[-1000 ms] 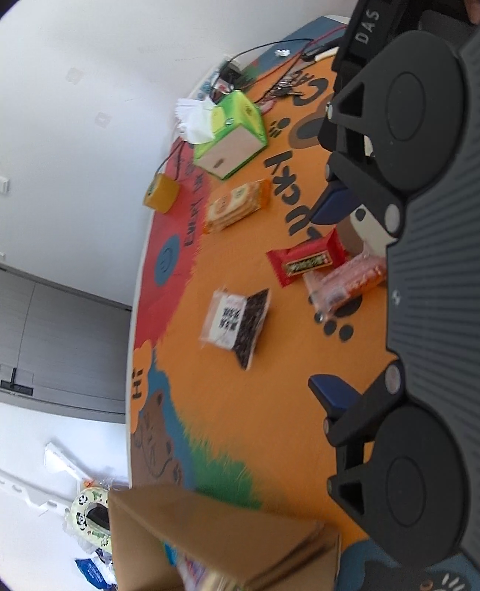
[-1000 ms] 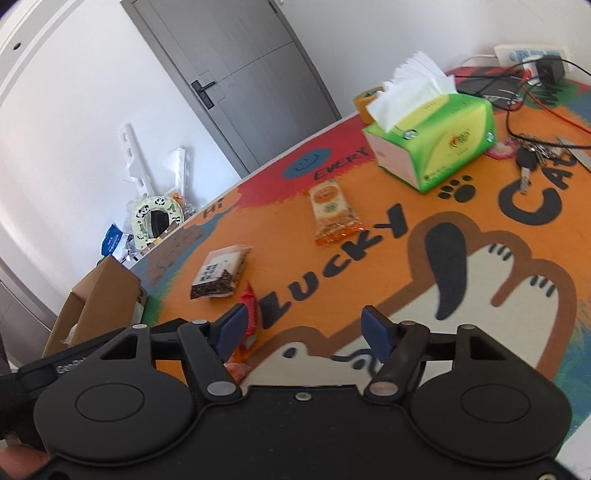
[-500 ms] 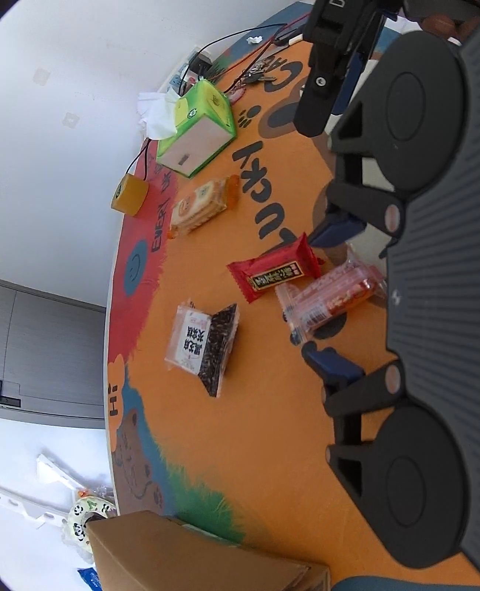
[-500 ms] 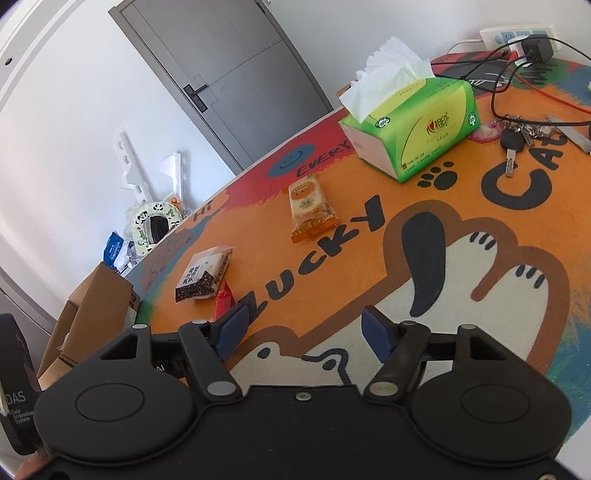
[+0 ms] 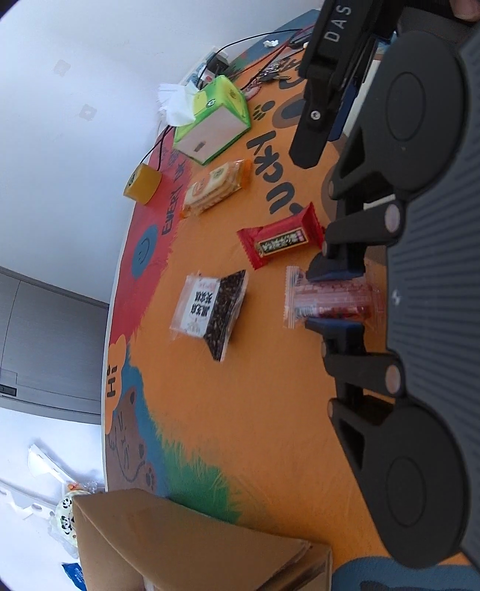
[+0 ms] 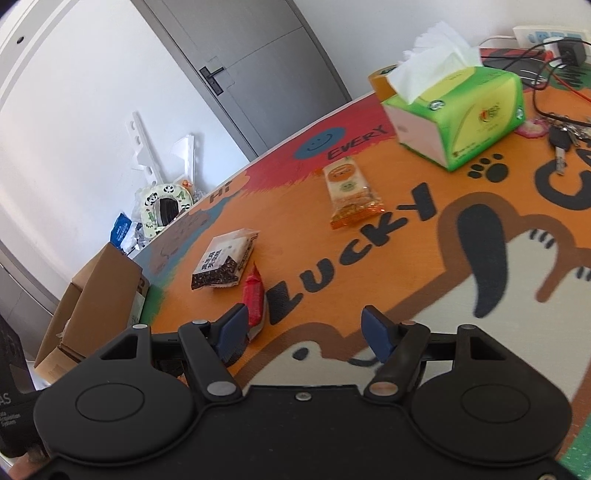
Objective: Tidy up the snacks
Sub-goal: 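Grasp the clear red-candy bag with the left tool while the right tool grasps the red-wrapped snack, then carry the clear red-candy bag and red-wrapped snack over the cardboard box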
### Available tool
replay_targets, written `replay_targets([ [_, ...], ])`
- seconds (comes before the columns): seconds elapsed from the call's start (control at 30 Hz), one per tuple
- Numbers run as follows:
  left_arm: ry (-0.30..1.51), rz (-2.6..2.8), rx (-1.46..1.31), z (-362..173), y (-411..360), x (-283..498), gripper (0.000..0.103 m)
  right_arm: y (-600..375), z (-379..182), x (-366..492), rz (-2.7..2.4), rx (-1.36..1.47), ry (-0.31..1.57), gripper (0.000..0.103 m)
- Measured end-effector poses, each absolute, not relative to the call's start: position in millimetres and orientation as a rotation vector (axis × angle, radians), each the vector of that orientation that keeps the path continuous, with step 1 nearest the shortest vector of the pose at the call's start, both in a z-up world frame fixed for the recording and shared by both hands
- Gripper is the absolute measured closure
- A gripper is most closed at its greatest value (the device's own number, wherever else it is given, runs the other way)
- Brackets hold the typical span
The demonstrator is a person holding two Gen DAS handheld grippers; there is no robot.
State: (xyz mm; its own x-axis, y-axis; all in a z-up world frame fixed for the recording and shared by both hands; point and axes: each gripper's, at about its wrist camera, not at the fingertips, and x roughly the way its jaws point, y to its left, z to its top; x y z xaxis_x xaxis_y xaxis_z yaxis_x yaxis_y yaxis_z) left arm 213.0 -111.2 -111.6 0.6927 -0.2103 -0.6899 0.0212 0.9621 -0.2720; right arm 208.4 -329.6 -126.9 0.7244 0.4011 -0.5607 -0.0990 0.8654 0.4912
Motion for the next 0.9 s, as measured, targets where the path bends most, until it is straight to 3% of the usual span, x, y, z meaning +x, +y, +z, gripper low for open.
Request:
replay_targets([
  [0.53,0.787,-0.074,-0.264,-111.0,-85.4,226.4,0.082,-268.0,-124.5,242.7,0.338,0.317,0.760,0.048],
  [0.63,0.785,-0.067,-0.226,-112.2,-88.4,225.8,0.081,-257.3,-127.7,243.7,0.329,0.260,0.755,0.061],
  [0.7,0.783,-0.066,-0.207,-112.5,-91.0,225.3,0.081,-255.9,-128.4,243.3,0.318,0.235,0.754,0.081],
  [0.9,0.768,-0.059,-0.167,-113.8,-96.9,222.4,0.081,-271.7,-130.2,235.8,0.325,0.277,0.760,0.084],
])
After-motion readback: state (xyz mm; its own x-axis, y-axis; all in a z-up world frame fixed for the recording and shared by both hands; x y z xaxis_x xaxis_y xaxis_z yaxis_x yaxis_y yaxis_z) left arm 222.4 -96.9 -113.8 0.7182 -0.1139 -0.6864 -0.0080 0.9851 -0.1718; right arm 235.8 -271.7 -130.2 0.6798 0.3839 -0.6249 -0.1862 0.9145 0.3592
